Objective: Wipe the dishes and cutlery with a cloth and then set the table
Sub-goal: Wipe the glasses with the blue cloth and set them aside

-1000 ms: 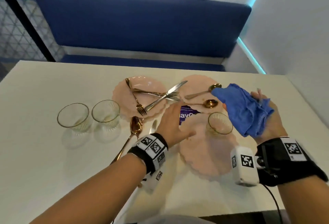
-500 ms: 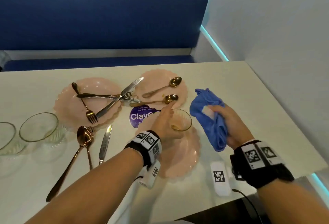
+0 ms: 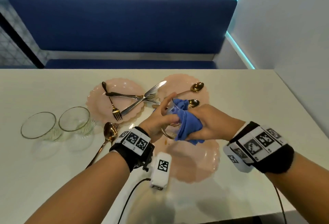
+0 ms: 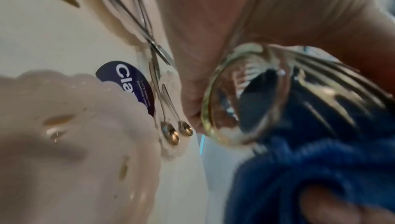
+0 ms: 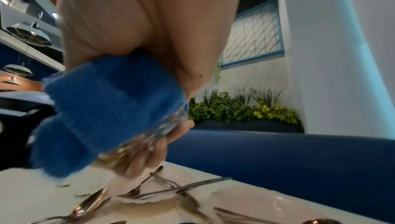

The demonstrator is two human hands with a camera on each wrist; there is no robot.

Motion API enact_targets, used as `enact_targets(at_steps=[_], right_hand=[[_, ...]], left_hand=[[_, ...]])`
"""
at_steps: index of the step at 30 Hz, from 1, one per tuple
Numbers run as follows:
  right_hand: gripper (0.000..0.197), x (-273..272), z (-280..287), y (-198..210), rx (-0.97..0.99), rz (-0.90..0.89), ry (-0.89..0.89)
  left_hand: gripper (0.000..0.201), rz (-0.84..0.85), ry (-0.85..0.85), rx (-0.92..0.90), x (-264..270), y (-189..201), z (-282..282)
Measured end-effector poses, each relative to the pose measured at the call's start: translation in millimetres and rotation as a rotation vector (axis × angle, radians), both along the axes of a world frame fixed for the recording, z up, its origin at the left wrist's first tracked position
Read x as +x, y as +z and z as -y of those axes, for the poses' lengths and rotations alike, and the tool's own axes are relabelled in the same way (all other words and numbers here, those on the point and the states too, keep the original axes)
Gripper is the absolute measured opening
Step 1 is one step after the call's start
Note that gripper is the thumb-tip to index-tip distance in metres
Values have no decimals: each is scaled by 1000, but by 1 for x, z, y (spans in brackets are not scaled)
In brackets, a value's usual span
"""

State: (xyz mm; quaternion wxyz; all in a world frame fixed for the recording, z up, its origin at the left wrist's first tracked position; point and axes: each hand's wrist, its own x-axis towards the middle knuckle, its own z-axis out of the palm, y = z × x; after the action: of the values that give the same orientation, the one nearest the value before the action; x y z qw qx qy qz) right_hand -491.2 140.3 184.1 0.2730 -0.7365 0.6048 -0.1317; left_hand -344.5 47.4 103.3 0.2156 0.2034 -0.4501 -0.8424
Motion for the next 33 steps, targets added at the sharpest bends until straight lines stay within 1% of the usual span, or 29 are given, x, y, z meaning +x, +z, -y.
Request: enact_targets(at_steps=[2,4,5,6,7,8,9,11,13,14,15,16,17,18,19,20,21,22,23,24,25,26,27,28,29,30,31,32,33], right_hand=[[23,14,2,-3,-82,51,-12],[30,29,4,-10,-170,-3,-14],[35,37,7,-13,-185,-41,-20],[38,45,11,-15,-185,-74,-39],[41,54,15,-17,-188,-95,-57],[42,62,18,-17,-179,-90,-81],[41,70,20,-17,-155,-22,-104],[31,86,24,-14,-40,280,-158],[22,100,27,-9,25,668,-239],[24,107,29,-7,44,878,-292],[27,114,31,-6,52,1058,-331],[28,120,35,-8,41,1159,-375],[29,127,38,-8,13,1167,-401],[27,133,41,-9,-37,1078,-410],[22,136,44,-11,-143,892,-382],[17,136,47,-12,-316,619,-300],[19,134,51,-14,-478,341,-183],[24,133,56,-17,-578,106,-45],[28,135,62,-18,-557,-25,58],[30,142,66,-18,-490,-98,115],[29,150,68,-15,-404,-78,98],[29,154,68,-10,-319,-17,52],[33,159,67,-5,-181,117,-14],[39,162,66,2,-64,322,-65],[42,164,65,6,33,578,-102],[39,163,65,10,104,841,-126],[33,165,65,12,175,1056,-175],[29,168,65,11,222,1212,-242],[26,171,66,8,222,1277,-302]], left_hand=[[91,-11,49,82,7,6,5],[78,78,77,181,11,19,11],[75,144,107,184,15,25,13],[70,210,159,132,20,31,16],[63,263,230,37,25,37,20],[53,285,302,-74,32,45,21],[42,284,363,-199,38,54,22],[27,270,450,-440,49,68,22],[15,259,513,-677,61,76,23],[10,246,538,-784,66,80,23],[10,230,550,-862,71,79,24],[13,219,549,-891,76,81,24],[19,217,546,-863,80,82,26],[27,239,525,-783,86,83,31],[39,285,474,-646,93,82,39],[54,346,370,-456,102,83,46],[69,397,230,-259,113,80,56],[79,426,98,-109,123,81,62],[82,458,32,-46,130,80,68],[77,480,38,-52,133,80,70],[68,516,110,-125,133,80,70],[60,566,219,-246,130,80,71],[53,604,346,-392,127,80,71],[50,593,462,-534,126,81,69],[49,537,553,-670,127,81,64],[46,459,625,-820,129,80,60],[42,402,660,-973,133,79,58],[40,370,660,-1107,138,80,53],[41,355,645,-1198,140,75,53]])
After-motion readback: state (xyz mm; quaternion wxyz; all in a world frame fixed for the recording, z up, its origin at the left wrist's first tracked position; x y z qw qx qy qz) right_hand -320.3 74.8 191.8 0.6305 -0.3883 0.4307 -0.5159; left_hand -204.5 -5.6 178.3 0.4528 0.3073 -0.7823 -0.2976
